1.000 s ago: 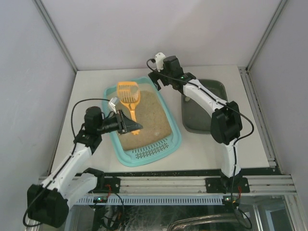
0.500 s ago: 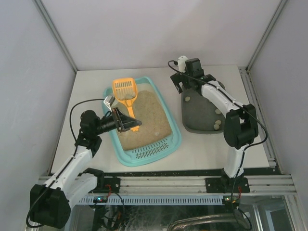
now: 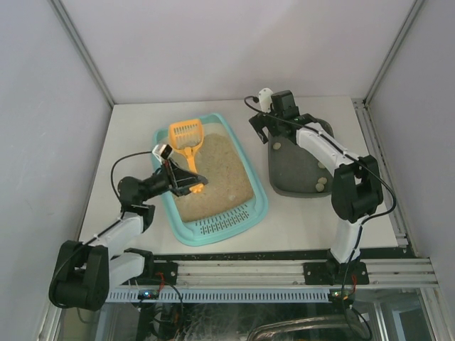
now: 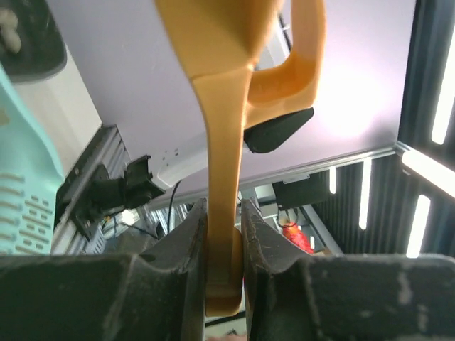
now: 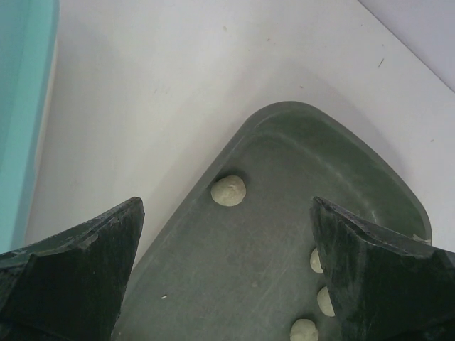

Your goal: Clean the litter box

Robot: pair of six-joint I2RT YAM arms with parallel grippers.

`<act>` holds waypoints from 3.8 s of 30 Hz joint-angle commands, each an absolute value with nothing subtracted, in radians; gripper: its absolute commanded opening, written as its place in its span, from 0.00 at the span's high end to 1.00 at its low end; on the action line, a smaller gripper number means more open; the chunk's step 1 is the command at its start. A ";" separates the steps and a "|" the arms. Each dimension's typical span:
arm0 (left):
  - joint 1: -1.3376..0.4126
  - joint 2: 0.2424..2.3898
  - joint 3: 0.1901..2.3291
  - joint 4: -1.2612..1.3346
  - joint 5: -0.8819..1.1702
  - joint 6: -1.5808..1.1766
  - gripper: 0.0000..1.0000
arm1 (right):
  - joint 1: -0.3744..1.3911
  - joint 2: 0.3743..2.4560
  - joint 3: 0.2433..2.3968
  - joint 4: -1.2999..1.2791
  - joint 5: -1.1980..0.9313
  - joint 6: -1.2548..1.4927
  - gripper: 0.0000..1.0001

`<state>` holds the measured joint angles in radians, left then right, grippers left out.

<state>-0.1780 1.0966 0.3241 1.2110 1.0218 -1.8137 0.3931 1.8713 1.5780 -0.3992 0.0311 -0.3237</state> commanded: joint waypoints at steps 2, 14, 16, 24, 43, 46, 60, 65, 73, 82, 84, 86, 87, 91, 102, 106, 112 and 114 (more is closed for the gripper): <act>-0.193 0.992 0.506 0.375 1.057 -1.249 1.00 | 0.390 1.794 1.562 -0.359 0.018 -0.345 0.00; -0.212 1.177 0.302 1.494 1.011 -1.937 1.00 | 0.397 1.784 1.537 -0.357 0.017 -0.362 0.00; -0.209 1.154 0.316 1.433 1.017 -1.905 1.00 | 0.399 1.784 1.537 -0.362 0.011 -0.361 0.00; -0.208 0.934 0.633 -0.084 1.025 -0.936 1.00 | 0.410 1.765 1.509 -0.356 0.038 -0.399 0.00; -0.301 1.009 0.849 -0.381 0.906 -0.774 1.00 | 0.357 1.775 1.595 -0.433 -0.096 -0.256 0.00; -0.303 1.030 0.846 -0.286 0.922 -0.840 1.00 | 0.321 1.777 1.610 -0.433 -0.122 -0.227 0.00; -0.422 1.503 1.398 -0.683 0.794 -0.479 1.00 | 0.019 1.716 1.665 -0.516 -0.450 -0.037 0.00; -0.568 1.760 1.737 -0.839 0.665 -0.371 1.00 | -0.097 1.729 1.669 -0.534 -0.500 0.009 0.00; -0.666 2.098 2.109 -0.877 0.485 -0.374 1.00 | -0.164 1.724 1.610 -0.545 -0.525 0.001 0.00; -0.871 2.206 2.154 -0.952 0.061 -0.062 1.00 | -0.185 1.677 1.520 -0.498 -0.505 0.021 0.00; -0.888 2.224 2.177 -0.945 0.064 -0.064 1.00 | -0.187 1.654 1.500 -0.492 -0.503 0.029 0.00; -0.906 2.232 2.198 -0.939 0.015 -0.052 1.00 | -0.189 1.626 1.475 -0.492 -0.500 0.035 0.00; -0.912 2.231 2.197 -0.937 -0.013 -0.040 1.00 | -0.190 1.610 1.463 -0.491 -0.495 0.034 0.00; -0.926 2.218 2.164 -0.931 -0.152 -0.001 1.00 | -0.190 1.556 1.404 -0.490 -0.461 0.032 0.00; -1.052 2.148 1.955 -0.828 -0.514 0.138 1.00 | -0.186 1.493 1.329 -0.467 -0.409 0.074 0.00; -1.085 2.140 1.930 -0.805 -0.544 0.170 1.00 | -0.186 1.489 1.326 -0.462 -0.398 0.081 0.00; -1.111 2.135 1.924 -0.788 -0.590 0.188 1.00 | -0.215 1.495 1.320 -0.450 -0.387 0.092 0.00; -1.112 2.126 1.950 -0.813 -0.578 0.166 1.00 | -0.224 1.493 1.317 -0.442 -0.388 0.098 0.00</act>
<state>-1.1152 2.2028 1.9331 -0.8200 -0.5438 0.1692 -0.2008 1.5387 1.3220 -0.5014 -0.3977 0.0696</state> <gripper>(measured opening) 0.242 0.997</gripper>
